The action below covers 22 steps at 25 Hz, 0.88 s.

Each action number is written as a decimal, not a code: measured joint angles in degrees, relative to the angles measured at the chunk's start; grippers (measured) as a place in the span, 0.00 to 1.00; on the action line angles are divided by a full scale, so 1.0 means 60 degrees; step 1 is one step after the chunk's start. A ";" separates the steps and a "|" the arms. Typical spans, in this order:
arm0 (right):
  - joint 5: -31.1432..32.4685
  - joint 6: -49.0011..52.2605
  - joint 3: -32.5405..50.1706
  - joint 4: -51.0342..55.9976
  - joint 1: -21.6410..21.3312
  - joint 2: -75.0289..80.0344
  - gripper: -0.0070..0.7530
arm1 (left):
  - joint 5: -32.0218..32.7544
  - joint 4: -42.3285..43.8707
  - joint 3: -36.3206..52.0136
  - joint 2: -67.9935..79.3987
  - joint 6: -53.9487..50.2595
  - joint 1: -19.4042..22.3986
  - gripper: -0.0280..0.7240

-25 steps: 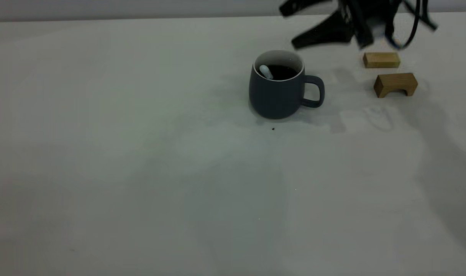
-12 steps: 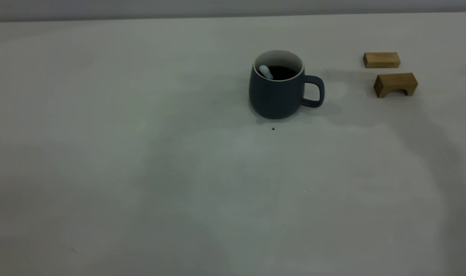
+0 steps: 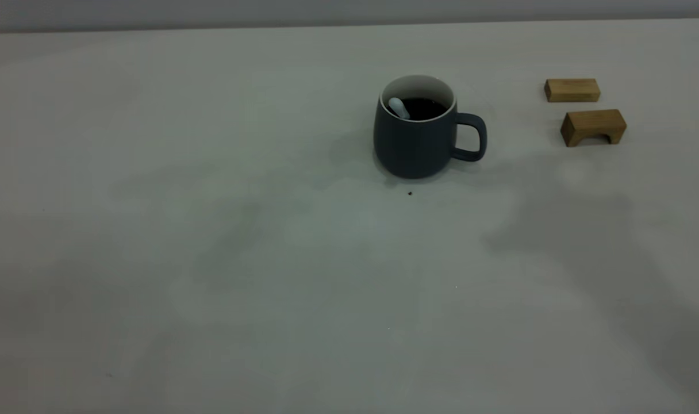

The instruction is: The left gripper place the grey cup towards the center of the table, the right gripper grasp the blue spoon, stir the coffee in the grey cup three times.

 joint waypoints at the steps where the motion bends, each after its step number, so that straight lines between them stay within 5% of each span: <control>1: 0.0001 0.0000 0.0322 -0.0093 0.0000 -0.0313 0.18 | 0.0000 0.0000 0.0000 0.0000 0.0000 0.0000 0.82; 14: 0.0021 0.0236 0.5540 -0.0852 -0.0010 -0.4148 0.19 | 0.0000 0.0000 0.0000 0.0000 0.0000 0.0000 0.82; 22: -0.1147 0.0226 0.7593 -0.0851 -0.1476 -0.7846 0.20 | 0.0000 0.0000 0.0000 0.0000 0.0000 0.0000 0.82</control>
